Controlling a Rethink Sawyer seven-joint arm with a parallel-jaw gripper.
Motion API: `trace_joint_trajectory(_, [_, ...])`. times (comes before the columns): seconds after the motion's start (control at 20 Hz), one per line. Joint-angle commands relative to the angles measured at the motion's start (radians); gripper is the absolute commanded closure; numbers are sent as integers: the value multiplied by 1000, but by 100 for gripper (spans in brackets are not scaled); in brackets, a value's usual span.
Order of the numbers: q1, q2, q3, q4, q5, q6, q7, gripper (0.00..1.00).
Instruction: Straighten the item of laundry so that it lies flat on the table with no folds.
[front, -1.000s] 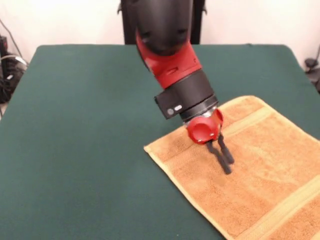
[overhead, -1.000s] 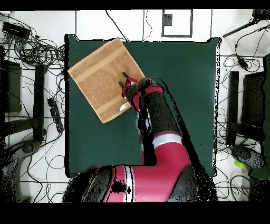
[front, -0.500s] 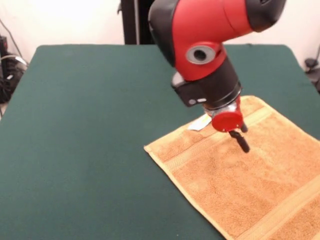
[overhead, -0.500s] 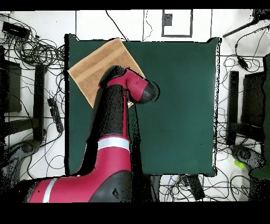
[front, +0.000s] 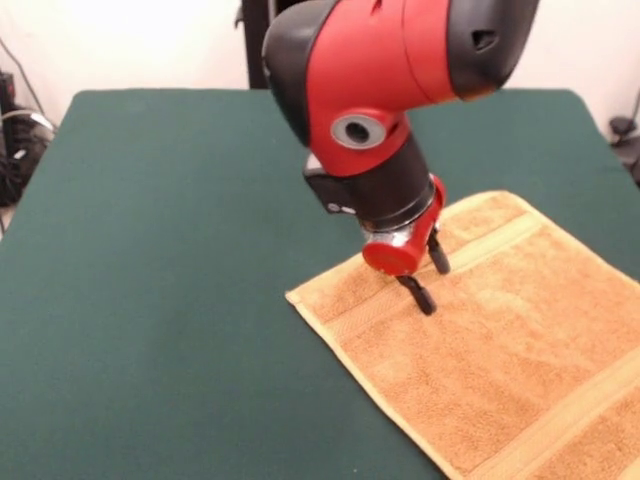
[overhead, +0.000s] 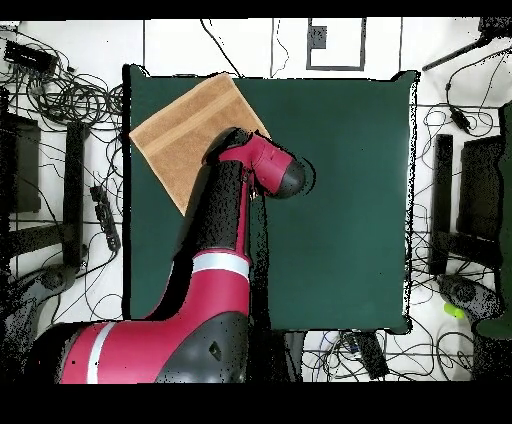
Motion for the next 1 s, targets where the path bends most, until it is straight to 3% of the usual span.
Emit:
trace_joint_trajectory(0.05, [30,114,-47,-6,-23,-27,255,0])
trace_joint_trajectory(0.15, [53,152,-91,-13,-38,-21,302,0])
trace_joint_trajectory(0.3, [44,162,-105,20,45,19,352,0])
trace_joint_trajectory(0.4, [-11,167,-61,33,109,44,267,0])
trace_joint_trajectory(0.65, [-77,195,-66,32,109,2,102,0])
trace_joint_trajectory(1.0, [-138,239,-143,-21,-16,-131,-44,0])
